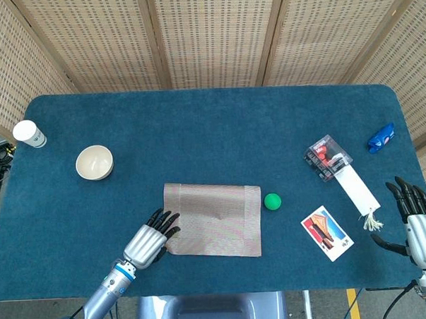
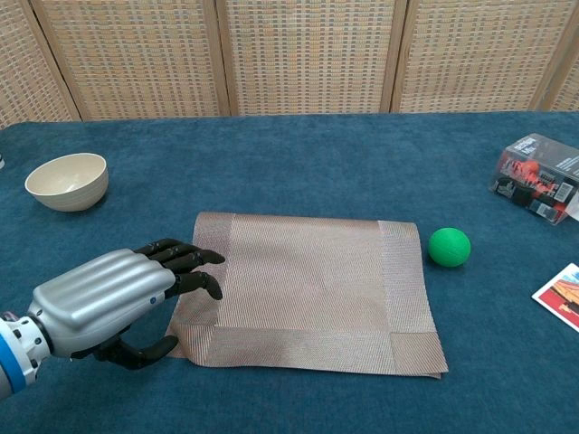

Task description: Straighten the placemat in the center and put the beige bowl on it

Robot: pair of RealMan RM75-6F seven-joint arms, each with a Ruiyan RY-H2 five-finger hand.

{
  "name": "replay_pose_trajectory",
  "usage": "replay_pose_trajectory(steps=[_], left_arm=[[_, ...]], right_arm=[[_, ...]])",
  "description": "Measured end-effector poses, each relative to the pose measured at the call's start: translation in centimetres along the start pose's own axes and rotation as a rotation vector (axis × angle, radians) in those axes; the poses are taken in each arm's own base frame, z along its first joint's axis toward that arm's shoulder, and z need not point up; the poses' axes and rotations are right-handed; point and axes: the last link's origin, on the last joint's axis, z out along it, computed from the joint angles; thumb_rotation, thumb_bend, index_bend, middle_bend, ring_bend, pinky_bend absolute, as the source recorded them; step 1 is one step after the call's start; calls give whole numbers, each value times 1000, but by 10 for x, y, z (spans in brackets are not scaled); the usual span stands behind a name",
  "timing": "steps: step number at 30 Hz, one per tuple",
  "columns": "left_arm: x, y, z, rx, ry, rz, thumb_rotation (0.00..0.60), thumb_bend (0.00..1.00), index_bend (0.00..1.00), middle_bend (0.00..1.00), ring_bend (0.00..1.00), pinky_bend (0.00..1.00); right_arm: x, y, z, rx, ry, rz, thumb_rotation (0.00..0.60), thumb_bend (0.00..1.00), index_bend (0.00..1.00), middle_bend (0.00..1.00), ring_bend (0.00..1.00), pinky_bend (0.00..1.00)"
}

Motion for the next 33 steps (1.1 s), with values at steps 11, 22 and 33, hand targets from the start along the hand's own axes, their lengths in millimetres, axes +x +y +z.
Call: replay_pose_trajectory(steps=[11, 22, 33], left_arm=[[-1, 0, 3, 7, 2, 5, 600, 524, 480, 0, 0, 0], [-2, -4, 8, 36, 11, 4, 600, 534, 635, 0, 0, 0], [14, -3, 5, 19, 48, -11, 600, 582, 644, 0, 0, 0]], right_arm=[[0, 0, 0, 0, -1, 0, 600, 139, 72, 0, 0, 0], [0, 0, 0, 1, -3, 2, 600, 140, 76, 0, 0, 0], [0, 0, 0, 2, -3, 3, 600, 140, 78, 0, 0, 0]])
